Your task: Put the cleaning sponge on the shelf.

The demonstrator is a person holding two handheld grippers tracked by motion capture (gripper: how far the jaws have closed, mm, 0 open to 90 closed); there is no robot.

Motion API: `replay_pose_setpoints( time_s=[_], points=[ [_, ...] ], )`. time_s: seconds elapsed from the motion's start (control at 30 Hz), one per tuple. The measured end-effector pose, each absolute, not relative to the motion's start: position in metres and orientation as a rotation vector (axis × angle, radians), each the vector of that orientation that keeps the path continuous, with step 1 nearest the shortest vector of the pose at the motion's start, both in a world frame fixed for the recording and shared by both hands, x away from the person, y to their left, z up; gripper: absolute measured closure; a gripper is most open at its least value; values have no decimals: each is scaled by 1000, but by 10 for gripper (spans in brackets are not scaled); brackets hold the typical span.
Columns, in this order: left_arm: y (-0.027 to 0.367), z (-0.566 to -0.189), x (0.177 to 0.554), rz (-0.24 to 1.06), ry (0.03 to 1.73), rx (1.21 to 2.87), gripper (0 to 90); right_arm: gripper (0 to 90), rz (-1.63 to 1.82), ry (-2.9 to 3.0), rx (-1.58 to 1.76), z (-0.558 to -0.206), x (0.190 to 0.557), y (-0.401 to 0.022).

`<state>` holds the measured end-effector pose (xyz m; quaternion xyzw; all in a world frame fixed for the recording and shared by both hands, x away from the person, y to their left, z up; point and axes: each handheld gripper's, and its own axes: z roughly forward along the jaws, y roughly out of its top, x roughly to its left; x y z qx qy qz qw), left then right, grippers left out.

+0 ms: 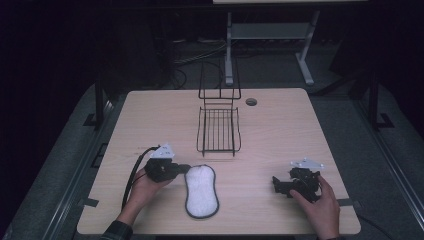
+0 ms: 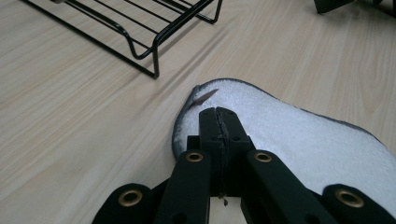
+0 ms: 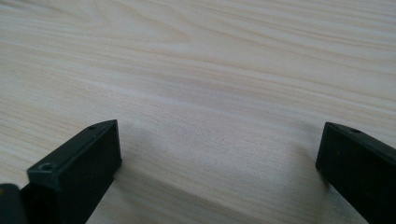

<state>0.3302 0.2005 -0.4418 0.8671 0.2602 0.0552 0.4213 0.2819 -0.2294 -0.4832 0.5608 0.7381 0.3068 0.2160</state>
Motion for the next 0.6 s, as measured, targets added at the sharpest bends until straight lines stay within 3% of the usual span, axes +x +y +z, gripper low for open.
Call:
replay_pose_setpoints(
  time_s=[0.27,0.6],
  points=[
    [184,-451,339,110,631,2216,894,0,850,2045,1555,-483,282,-229],
    [190,-453,336,115,649,2237,893,0,850,2045,1555,-483,282,-229]
  ],
)
